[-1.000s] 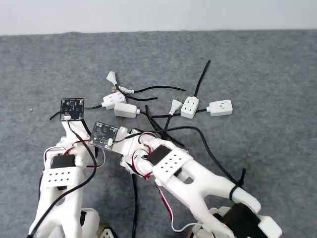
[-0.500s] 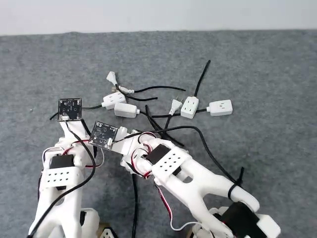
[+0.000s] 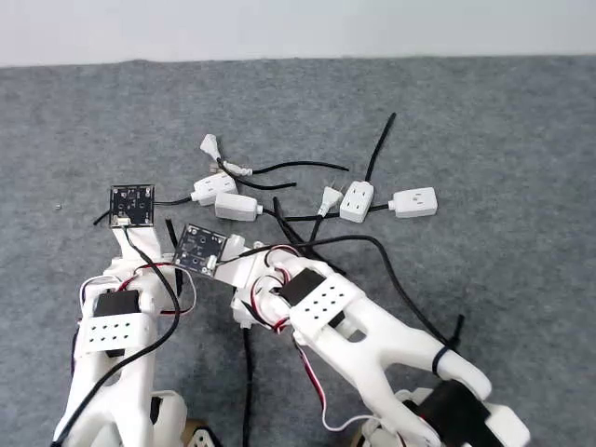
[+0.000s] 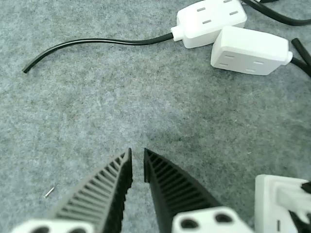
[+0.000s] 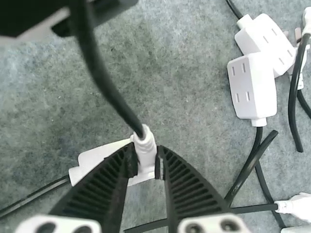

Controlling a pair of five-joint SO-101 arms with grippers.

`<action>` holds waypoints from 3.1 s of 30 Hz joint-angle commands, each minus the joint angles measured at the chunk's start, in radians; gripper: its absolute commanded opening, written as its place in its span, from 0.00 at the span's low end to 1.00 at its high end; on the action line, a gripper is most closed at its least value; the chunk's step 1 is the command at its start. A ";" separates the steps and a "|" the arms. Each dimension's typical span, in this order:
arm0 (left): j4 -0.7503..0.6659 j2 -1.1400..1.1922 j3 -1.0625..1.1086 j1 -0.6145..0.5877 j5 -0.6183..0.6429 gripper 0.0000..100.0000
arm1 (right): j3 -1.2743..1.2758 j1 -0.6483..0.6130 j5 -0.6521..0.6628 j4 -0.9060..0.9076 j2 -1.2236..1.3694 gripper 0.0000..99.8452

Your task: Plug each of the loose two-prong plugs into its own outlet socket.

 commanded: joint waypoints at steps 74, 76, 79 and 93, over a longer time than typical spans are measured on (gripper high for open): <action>0.055 0.226 -0.216 -0.112 0.137 0.12 | -0.844 0.099 -0.726 0.278 0.673 0.11; 0.100 0.272 -0.263 -0.112 0.135 0.12 | -0.872 0.099 -0.726 0.311 0.685 0.07; 0.118 0.290 -0.280 -0.114 0.132 0.12 | -0.908 0.101 -0.724 0.348 0.710 0.01; 0.112 0.497 -0.390 -0.104 0.130 0.05 | -0.890 0.105 -0.727 0.584 0.444 0.01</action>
